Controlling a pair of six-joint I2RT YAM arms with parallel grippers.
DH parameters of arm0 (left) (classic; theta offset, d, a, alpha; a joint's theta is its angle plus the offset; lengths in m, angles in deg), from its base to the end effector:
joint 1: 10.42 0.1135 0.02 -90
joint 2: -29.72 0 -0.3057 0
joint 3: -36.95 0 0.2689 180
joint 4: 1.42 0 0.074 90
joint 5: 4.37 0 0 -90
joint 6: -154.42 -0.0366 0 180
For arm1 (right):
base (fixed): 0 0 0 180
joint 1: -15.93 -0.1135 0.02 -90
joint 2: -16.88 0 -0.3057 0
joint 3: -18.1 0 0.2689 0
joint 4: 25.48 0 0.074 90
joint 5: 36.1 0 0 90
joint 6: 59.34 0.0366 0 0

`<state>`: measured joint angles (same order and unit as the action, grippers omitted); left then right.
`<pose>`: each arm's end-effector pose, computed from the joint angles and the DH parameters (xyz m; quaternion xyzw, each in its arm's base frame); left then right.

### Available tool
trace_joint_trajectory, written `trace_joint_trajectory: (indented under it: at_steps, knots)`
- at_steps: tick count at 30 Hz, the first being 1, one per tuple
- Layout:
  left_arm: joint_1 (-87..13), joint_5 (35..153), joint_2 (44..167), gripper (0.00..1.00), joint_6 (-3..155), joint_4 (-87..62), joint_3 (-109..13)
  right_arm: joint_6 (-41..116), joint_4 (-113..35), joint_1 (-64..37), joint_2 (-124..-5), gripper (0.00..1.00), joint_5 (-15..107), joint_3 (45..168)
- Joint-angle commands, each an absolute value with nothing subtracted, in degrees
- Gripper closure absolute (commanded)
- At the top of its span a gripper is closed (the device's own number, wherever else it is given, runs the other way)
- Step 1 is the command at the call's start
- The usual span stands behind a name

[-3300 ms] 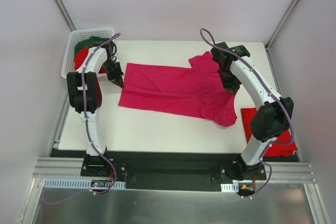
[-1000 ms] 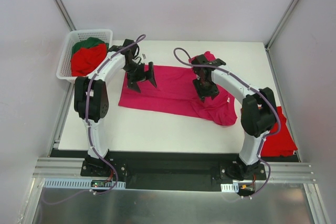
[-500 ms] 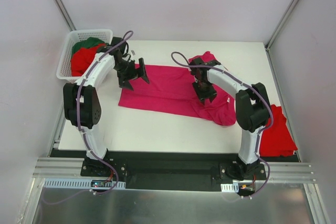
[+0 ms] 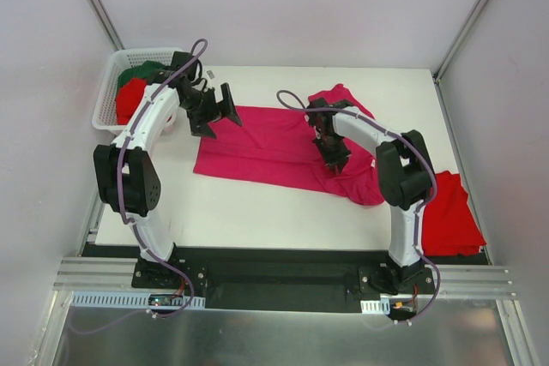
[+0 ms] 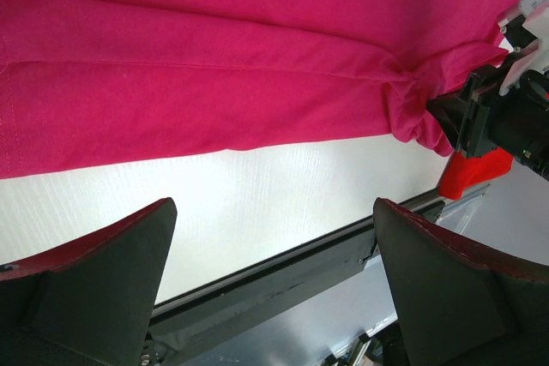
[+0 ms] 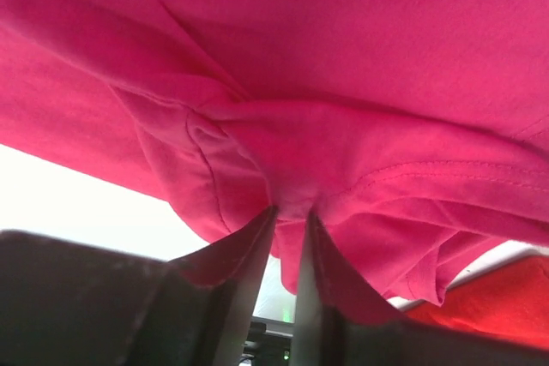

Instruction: Fold and stack the t-shirts

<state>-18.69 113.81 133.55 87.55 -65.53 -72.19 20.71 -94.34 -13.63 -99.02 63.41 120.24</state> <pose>0.4091 -0.0769 0.3443 -0.0559 0.9348 -0.2963 0.1876 0.3760 0.2063 0.2154 -0.3311 0.9378 -0.0706 0.0773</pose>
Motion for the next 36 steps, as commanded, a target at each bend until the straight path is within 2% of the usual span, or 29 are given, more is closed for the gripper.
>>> trace_joint_trajectory:
  at_steps: [1,6,7,8,10,11,16,19,22,23,26,28,29,31,36]
  knots:
    - [-18.8,115.0,130.6,0.01,87.4,-65.6,-73.0,20.3,-95.7,-13.8,-99.8,0.79,62.6,123.4]
    - [-18.5,115.1,130.6,0.01,87.1,-65.6,-73.3,20.1,-96.5,-13.8,-101.0,0.81,62.1,124.1]
    - [-18.4,115.2,130.5,0.01,86.9,-65.6,-73.3,20.3,-97.0,-13.8,-101.1,0.76,61.9,124.9]
    - [-18.3,115.3,130.6,0.01,86.8,-65.7,-73.3,20.5,-97.2,-13.9,-100.6,0.6,62.0,125.1]
    - [-18.3,115.6,130.6,0.01,86.7,-65.7,-73.2,21.0,-97.2,-13.9,-99.9,0.53,62.5,125.2]
    - [-18.3,115.5,130.6,0.01,86.7,-65.7,-73.1,21.1,-97.3,-13.9,-99.8,0.46,62.6,125.3]
    - [-18.2,116.2,131.2,0.01,86.7,-65.6,-73.2,20.9,-97.3,-14.0,-100.1,0.4,63.2,124.7]
    - [-18.3,116.2,131.3,0.01,86.4,-65.7,-73.4,20.9,-96.3,-14.1,-100.5,0.44,63.4,123.0]
    - [-18.2,116.1,131.1,0.01,86.2,-65.8,-73.4,20.7,-95.7,-14.0,-101.0,0.6,63.7,122.1]
    - [-18.2,116.0,131.1,0.01,86.2,-65.8,-73.3,20.8,-95.7,-14.1,-101.0,0.69,63.7,122.0]
    - [-18.2,116.0,131.1,0.01,86.1,-65.9,-73.1,20.8,-95.5,-14.1,-100.9,0.85,63.9,122.0]
    - [-18.2,115.9,131.0,0.01,86.0,-65.9,-72.9,20.9,-95.6,-14.1,-100.8,0.89,64.3,122.2]
    - [-18.2,115.8,131.0,0.01,86.0,-65.9,-72.9,20.8,-95.7,-14.1,-100.8,0.95,64.4,122.3]
    - [-18.2,115.7,131.1,0.01,85.9,-65.9,-72.8,20.7,-95.7,-14.0,-100.9,0.99,64.3,122.6]
    - [-18.2,115.9,131.0,0.01,85.9,-65.9,-72.7,20.6,-96.7,-14.0,-100.6,0.99,64.9,125.4]
